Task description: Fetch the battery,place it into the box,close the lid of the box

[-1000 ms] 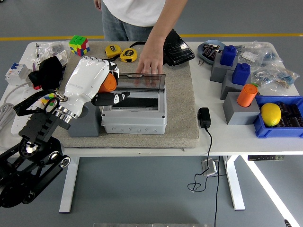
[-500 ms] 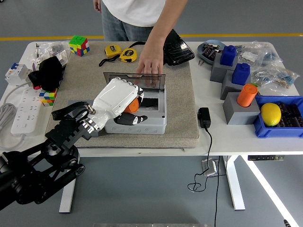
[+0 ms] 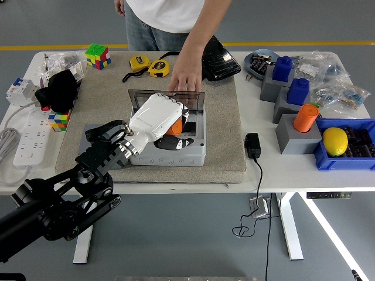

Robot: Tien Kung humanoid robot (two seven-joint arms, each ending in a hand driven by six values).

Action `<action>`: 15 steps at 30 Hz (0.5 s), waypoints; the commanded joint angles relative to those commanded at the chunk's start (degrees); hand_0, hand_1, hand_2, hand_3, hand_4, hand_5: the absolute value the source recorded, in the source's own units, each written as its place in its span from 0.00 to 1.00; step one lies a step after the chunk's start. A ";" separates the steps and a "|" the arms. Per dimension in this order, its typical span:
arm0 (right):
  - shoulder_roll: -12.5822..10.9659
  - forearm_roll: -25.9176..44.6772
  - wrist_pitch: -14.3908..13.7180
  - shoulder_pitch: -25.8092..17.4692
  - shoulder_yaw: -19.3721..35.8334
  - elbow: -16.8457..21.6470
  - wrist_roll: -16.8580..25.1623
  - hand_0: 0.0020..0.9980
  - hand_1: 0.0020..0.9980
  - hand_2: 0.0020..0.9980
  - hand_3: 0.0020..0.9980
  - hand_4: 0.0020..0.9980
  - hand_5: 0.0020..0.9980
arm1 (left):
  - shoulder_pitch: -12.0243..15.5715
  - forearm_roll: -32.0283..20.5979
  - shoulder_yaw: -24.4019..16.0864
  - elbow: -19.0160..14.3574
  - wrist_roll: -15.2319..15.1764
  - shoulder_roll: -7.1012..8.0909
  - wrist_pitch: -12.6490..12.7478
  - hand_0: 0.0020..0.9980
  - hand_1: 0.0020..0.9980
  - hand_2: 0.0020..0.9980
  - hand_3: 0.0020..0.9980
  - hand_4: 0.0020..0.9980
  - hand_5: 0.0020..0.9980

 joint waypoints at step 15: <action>0.02 0.17 -0.02 0.29 -0.24 0.00 0.00 0.83 0.79 0.76 0.80 1.00 1.00 | -1.16 0.00 0.35 0.86 -0.14 -2.90 0.47 0.04 0.04 0.10 0.11 0.72 0.28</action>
